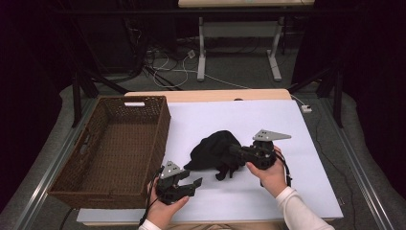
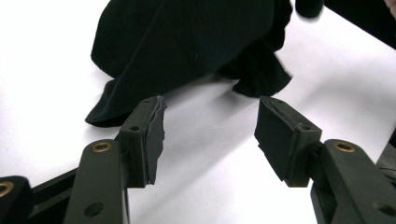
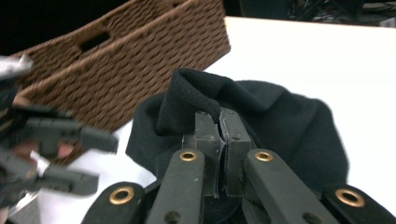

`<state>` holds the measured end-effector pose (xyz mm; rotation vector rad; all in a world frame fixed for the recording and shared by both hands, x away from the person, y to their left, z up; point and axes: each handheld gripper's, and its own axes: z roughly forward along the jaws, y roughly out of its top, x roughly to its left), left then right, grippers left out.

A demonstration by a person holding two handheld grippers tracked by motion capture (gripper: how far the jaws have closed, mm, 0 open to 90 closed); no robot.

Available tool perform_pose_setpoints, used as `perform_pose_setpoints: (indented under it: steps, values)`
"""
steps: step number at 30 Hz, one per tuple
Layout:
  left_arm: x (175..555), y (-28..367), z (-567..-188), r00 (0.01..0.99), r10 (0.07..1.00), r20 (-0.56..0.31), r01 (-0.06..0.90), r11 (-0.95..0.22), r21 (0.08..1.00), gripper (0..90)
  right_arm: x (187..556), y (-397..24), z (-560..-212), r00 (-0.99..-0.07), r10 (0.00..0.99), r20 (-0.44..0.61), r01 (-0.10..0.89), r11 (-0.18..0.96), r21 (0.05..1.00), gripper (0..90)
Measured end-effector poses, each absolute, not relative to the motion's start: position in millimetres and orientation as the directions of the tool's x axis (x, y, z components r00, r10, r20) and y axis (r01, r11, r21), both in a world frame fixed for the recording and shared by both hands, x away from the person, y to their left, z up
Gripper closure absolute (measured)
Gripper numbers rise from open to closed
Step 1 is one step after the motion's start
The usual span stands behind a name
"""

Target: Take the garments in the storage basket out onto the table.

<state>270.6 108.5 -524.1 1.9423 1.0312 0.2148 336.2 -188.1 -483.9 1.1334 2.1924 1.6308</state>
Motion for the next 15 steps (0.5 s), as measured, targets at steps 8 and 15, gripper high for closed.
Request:
perform_pose_setpoints:
  steps: [8, 15]
  values:
    - [275.4, 100.6, -528.9, 0.632, 0.734, -0.247, 0.59, -0.25, 0.767, 41.8, 362.7, -204.2, -479.3, -0.635, 0.697, 0.334, 0.478, 0.014, 0.878, 87.9]
    - [281.9, 82.1, -533.1, 0.654, 0.707, -0.271, 0.596, -0.26, 0.76, 42.2, 367.2, -213.6, -483.1, -0.616, 0.696, 0.369, 0.5, -0.017, 0.866, 87.8]
